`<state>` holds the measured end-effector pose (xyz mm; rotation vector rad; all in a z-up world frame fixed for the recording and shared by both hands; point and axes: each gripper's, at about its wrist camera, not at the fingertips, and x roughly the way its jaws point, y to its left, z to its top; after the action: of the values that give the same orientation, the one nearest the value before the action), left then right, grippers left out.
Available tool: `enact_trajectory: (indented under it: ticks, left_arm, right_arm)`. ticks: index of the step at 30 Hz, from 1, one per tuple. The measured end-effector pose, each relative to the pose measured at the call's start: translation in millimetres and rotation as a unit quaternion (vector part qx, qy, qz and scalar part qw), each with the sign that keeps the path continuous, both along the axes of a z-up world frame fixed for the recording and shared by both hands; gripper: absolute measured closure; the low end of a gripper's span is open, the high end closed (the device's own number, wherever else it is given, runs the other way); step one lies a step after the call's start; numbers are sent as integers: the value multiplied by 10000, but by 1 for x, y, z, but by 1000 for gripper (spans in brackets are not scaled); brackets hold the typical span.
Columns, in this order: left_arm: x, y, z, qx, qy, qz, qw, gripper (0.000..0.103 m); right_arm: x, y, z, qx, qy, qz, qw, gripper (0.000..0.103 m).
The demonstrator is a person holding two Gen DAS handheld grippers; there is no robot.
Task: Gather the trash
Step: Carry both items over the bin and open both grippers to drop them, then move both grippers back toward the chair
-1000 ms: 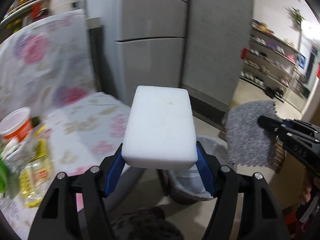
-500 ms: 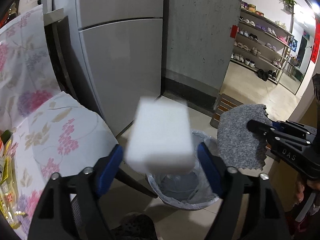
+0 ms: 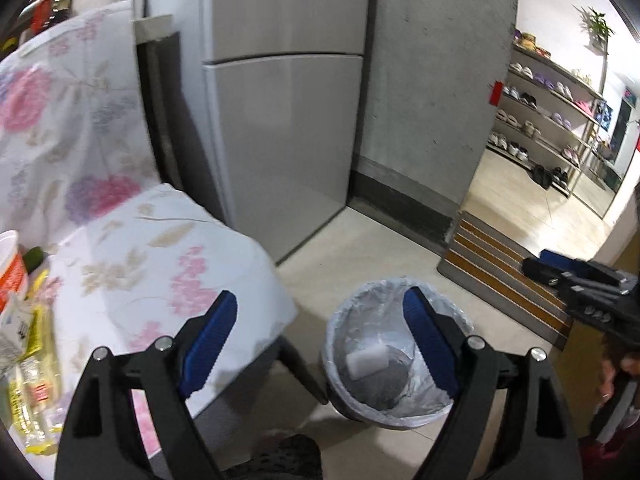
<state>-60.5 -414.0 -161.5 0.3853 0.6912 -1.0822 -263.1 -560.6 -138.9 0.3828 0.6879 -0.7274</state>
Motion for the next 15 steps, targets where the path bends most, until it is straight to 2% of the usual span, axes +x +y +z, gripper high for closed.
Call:
enact_trajectory:
  ticks: [4, 7, 12, 15]
  left_arm:
    - [6, 17, 14, -140, -36, 209, 9997, 20]
    - [9, 27, 21, -197, -114, 339, 9992, 20]
    - [18, 34, 27, -222, -170, 592, 9979, 20]
    - [24, 37, 28, -179, -211, 739, 9969, 20]
  right_arm:
    - [12, 15, 41, -720, 178, 451, 9962, 47]
    - [19, 22, 61, -984, 156, 748, 9922, 47]
    - [38, 32, 71, -1340, 376, 1257, 9823, 47]
    - [48, 38, 75, -1228, 177, 1424, 9820, 47]
